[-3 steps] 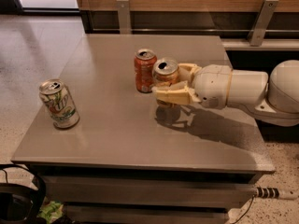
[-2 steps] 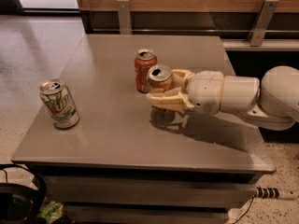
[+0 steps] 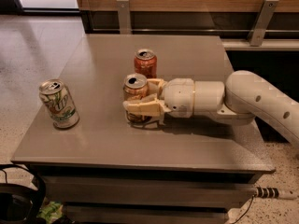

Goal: Move orange can near 7up can

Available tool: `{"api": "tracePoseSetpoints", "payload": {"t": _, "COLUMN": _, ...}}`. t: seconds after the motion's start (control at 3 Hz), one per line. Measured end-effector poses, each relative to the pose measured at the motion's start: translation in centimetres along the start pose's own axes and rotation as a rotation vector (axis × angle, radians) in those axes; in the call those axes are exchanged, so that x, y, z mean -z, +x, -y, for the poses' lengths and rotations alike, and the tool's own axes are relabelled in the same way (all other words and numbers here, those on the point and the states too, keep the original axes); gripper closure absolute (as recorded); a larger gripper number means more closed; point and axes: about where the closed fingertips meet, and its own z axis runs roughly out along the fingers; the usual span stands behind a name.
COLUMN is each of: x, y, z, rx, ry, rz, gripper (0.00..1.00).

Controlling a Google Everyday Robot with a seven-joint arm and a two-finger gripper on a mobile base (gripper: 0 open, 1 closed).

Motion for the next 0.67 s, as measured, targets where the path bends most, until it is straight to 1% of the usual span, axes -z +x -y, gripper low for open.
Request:
{"api": "tracePoseSetpoints", "payload": {"t": 0.33, "x": -0.68, "y": -0.07, "z": -0.22, "rx": -0.011, "ry": -0.022, "rz": 0.006, "gripper": 1.00}}
{"api": "tracePoseSetpoints", "payload": {"t": 0.67, "x": -0.75, "y": -0.19, "z": -0.27, "rx": -0.011, "ry": -0.024, "rz": 0.006, "gripper": 0.80}}
